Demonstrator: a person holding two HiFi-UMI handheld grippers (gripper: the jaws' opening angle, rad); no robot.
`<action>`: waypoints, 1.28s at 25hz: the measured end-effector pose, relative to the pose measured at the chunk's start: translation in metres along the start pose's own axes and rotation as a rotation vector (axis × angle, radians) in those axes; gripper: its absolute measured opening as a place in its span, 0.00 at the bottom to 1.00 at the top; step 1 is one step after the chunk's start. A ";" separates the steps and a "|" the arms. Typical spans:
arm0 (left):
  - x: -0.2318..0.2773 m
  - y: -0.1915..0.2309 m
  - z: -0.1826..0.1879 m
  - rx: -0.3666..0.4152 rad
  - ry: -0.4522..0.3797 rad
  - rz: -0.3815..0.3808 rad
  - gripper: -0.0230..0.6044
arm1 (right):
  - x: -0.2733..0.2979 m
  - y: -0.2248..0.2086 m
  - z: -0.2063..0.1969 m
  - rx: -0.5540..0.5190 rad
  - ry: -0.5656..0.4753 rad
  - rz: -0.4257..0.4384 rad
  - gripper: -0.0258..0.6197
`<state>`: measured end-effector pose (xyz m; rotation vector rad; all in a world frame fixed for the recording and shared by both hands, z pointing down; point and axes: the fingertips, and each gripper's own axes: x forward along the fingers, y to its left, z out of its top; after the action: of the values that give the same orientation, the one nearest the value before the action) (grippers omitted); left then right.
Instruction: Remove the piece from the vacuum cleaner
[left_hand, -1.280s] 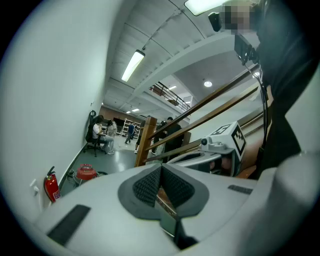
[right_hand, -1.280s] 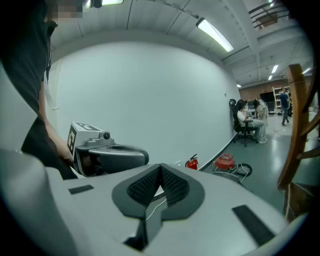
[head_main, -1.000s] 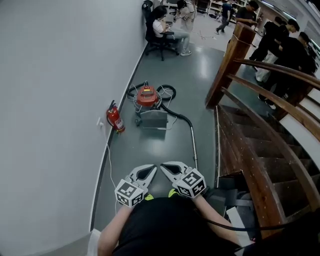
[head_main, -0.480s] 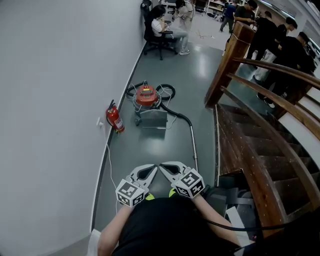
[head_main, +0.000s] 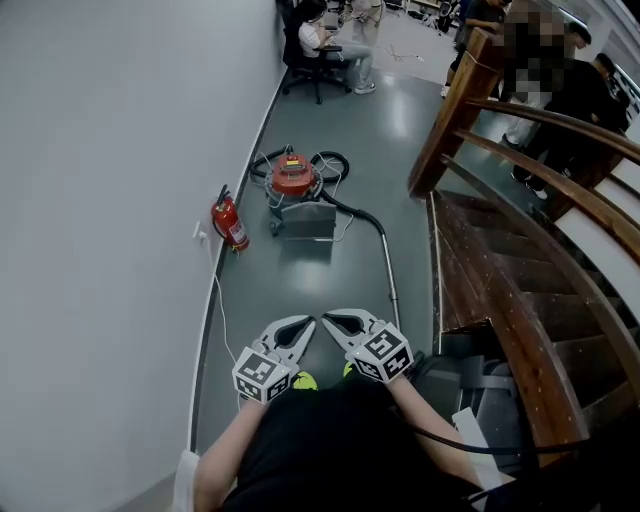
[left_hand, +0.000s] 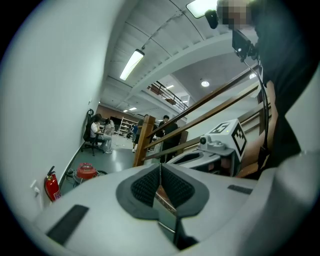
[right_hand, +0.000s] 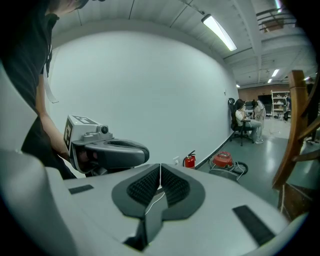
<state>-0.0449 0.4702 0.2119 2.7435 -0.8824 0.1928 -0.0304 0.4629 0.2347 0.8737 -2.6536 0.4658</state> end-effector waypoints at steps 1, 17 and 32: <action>-0.001 0.002 -0.001 0.001 0.002 -0.002 0.05 | 0.002 0.000 0.001 0.001 -0.001 -0.004 0.07; -0.013 0.021 -0.005 -0.033 0.005 0.016 0.05 | 0.026 0.007 -0.001 0.038 0.028 0.019 0.07; 0.012 0.071 0.000 -0.060 0.037 0.110 0.05 | 0.069 -0.028 0.016 0.015 0.066 0.113 0.07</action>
<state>-0.0773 0.4083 0.2287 2.6302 -1.0132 0.2328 -0.0693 0.3997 0.2531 0.7029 -2.6512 0.5329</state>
